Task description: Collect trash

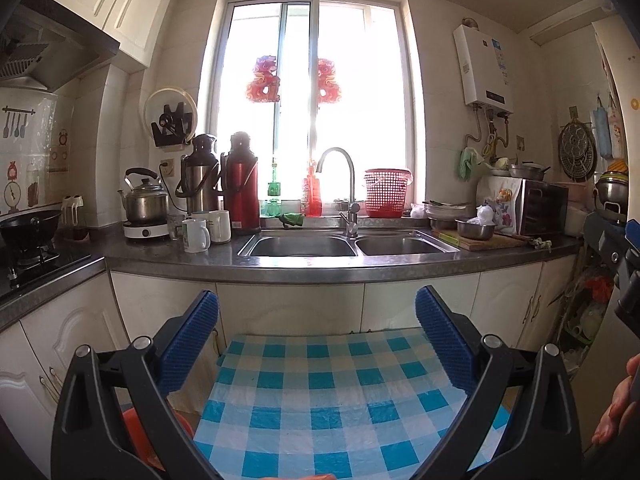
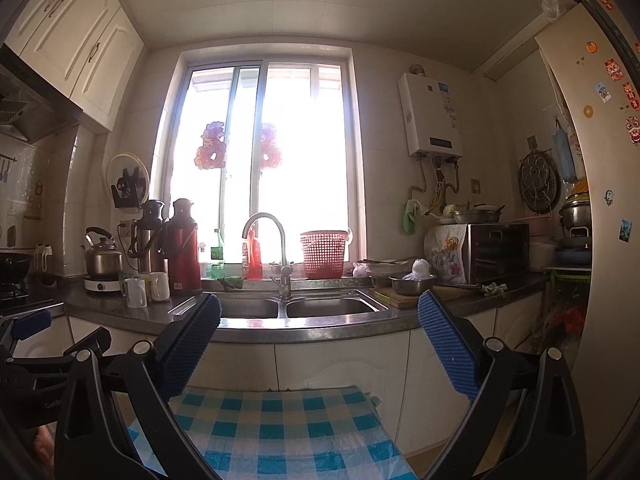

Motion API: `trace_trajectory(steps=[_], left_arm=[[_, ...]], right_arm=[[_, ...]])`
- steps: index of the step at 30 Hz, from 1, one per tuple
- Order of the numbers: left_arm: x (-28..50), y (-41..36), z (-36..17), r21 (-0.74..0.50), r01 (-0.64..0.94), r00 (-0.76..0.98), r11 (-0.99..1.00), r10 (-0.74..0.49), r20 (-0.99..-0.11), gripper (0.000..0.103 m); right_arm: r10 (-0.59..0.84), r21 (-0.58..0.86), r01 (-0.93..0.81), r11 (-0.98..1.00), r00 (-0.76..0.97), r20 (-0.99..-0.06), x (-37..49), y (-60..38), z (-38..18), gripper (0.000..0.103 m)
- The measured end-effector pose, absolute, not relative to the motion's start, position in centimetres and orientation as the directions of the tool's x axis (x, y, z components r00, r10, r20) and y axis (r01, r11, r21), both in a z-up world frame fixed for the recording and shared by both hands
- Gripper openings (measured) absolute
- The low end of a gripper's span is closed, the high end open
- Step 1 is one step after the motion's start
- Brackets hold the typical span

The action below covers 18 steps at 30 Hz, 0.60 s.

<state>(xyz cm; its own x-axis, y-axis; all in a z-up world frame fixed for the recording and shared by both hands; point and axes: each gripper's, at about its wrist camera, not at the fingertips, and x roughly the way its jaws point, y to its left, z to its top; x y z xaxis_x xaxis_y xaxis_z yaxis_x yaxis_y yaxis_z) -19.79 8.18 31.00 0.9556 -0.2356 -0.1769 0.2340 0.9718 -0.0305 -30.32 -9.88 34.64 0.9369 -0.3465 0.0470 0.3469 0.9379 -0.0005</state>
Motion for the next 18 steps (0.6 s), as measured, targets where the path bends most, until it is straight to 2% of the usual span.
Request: trace_trajectory(steps=[18], left_arm=[[-19.2, 8.07, 30.82, -0.02, 0.234, 0.953, 0.972, -0.233, -0.192, 0.099]], right_arm=[[-0.336, 0.002, 0.336, 0.942, 0.942, 0.012, -29.68, -10.42, 33.95, 0.098]])
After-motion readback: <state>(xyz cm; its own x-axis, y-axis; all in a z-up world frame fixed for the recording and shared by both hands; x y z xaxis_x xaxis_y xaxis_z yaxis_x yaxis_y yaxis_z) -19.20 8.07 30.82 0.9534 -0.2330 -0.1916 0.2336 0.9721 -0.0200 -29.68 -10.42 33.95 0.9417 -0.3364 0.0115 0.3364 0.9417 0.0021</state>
